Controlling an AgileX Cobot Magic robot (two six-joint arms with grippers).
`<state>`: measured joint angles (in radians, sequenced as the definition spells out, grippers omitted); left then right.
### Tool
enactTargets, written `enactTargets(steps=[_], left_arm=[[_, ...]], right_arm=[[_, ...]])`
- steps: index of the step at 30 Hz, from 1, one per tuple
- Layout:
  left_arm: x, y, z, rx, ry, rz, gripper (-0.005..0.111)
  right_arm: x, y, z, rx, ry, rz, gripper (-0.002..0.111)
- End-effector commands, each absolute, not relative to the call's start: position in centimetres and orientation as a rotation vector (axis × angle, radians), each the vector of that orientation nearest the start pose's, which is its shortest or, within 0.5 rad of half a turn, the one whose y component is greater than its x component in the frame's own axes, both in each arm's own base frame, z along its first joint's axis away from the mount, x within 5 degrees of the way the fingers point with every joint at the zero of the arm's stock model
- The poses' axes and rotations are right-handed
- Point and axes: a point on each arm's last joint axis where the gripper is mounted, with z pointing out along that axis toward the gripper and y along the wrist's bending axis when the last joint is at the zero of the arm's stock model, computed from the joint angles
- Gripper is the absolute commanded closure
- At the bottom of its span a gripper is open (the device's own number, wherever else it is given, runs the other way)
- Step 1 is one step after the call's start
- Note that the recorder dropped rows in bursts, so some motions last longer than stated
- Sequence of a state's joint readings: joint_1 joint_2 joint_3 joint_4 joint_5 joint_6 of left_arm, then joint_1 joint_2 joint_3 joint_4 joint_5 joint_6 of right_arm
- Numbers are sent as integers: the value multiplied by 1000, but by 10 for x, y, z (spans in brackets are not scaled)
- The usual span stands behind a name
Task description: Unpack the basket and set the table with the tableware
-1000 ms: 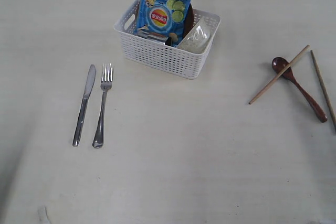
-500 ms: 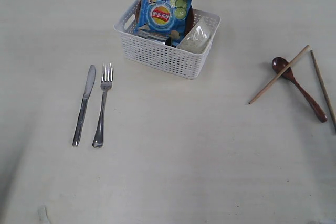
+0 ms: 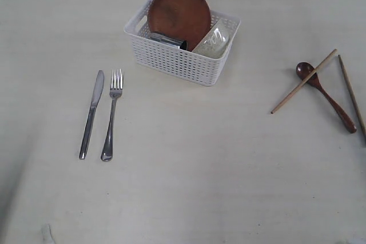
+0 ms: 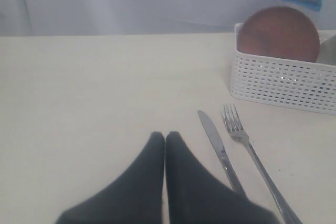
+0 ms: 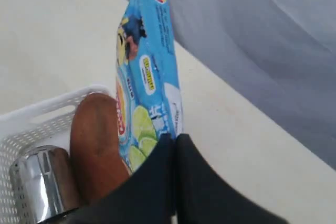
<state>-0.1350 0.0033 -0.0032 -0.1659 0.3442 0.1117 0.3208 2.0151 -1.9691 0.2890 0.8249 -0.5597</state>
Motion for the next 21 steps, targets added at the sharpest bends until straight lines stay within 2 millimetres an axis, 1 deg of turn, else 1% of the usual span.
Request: enactTargets(steps=[1, 2, 3, 4, 5, 6, 7, 9, 12, 14, 18, 21], left_arm=[[52, -13, 183, 128, 1821, -183, 107], [52, -13, 183, 128, 1821, -183, 107], [52, -13, 183, 128, 1821, -183, 107], [52, -13, 183, 128, 1821, -183, 107], [52, -13, 183, 128, 1821, -183, 107], [52, -13, 183, 128, 1821, -183, 107], [52, -13, 183, 128, 1821, -183, 107], [52, -13, 183, 128, 1821, -183, 107], [52, -13, 183, 128, 1821, -183, 107], [52, -13, 183, 128, 1821, -183, 107], [52, -13, 183, 128, 1821, -183, 107], [52, -13, 183, 128, 1821, -183, 107]], right_arm=[[437, 103, 368, -634, 2198, 200, 109], [437, 92, 370, -589, 2219, 200, 109], [439, 62, 368, -482, 2289, 200, 109], [439, 47, 366, -430, 2320, 197, 109], [440, 19, 358, -325, 2405, 204, 109], [439, 0, 350, -256, 2468, 209, 109], [439, -19, 338, -186, 2522, 210, 109], [436, -56, 317, 12, 2603, 183, 109], [424, -107, 276, 248, 2732, 80, 109], [412, -129, 246, 368, 2792, 65, 109], [394, -146, 210, 467, 2838, 71, 109], [381, -151, 187, 526, 2854, 82, 109]])
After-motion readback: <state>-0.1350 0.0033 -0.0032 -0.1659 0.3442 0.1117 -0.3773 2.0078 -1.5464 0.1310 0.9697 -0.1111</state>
